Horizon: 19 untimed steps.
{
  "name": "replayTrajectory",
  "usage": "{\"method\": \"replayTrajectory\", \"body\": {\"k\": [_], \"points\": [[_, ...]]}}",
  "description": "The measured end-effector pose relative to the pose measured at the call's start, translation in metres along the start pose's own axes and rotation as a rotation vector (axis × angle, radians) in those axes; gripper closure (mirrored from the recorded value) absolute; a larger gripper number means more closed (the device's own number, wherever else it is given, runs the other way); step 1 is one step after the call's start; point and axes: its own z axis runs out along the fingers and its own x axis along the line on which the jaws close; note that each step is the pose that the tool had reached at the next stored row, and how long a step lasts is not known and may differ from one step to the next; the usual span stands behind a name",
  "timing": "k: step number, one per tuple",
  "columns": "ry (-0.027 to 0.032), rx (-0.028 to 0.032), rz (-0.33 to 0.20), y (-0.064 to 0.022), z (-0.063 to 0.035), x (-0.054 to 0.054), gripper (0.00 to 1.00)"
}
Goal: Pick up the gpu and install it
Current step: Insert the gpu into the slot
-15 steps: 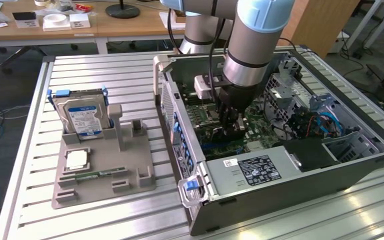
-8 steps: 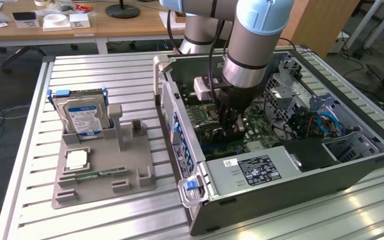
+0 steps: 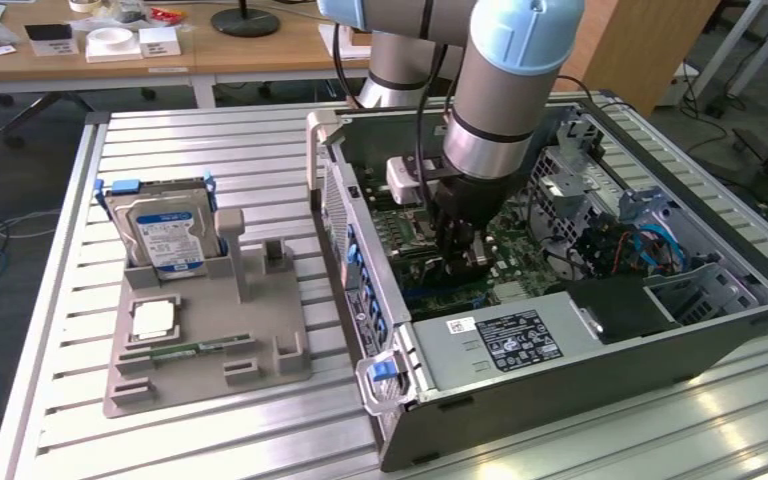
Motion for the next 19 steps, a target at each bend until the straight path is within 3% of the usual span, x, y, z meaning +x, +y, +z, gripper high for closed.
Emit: {"method": "replayTrajectory", "body": {"k": [19], "points": [[-0.0003,0.0001,0.0,0.003,0.0023,-0.0013,0.73]]}}
